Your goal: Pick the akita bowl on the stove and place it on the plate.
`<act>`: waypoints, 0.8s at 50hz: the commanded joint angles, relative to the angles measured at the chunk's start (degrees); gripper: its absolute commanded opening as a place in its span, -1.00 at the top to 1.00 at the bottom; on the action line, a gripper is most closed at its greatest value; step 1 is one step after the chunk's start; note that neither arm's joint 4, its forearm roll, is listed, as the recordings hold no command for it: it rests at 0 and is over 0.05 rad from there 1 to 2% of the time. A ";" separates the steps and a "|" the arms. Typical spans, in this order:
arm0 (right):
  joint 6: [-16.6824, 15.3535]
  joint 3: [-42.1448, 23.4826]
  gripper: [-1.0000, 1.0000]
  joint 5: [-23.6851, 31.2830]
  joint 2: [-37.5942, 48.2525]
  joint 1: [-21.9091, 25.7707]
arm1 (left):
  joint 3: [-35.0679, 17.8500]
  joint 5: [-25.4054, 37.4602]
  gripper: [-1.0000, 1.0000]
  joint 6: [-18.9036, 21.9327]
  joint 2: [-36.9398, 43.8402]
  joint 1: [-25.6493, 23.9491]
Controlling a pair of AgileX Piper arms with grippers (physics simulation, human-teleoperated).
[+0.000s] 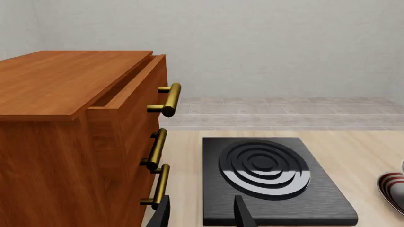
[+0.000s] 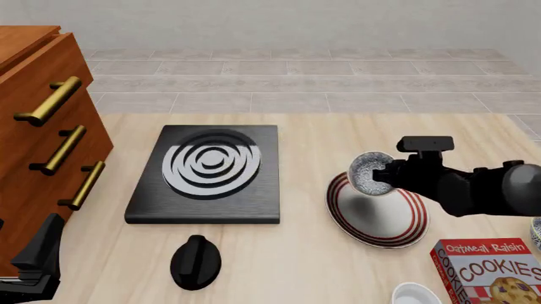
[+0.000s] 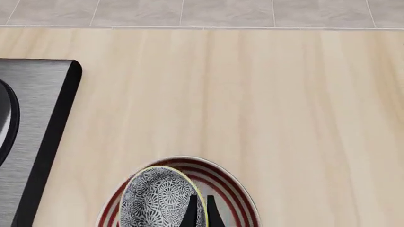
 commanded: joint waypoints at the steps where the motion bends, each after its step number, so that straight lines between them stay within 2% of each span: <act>1: 1.01 2.31 1.00 -1.60 -0.72 -0.03 | 0.00 0.00 -1.00 0.00 0.00 0.00; 16: 1.89 3.82 1.00 -2.26 -1.14 0.08 | 0.00 0.00 -1.00 0.00 0.00 0.00; 22: 3.18 4.21 1.00 -2.44 -1.05 1.06 | 0.00 0.00 -1.00 0.00 0.00 0.00; 40: 3.66 5.22 1.00 -4.97 1.94 1.31 | 0.00 0.00 -1.00 0.00 0.00 0.00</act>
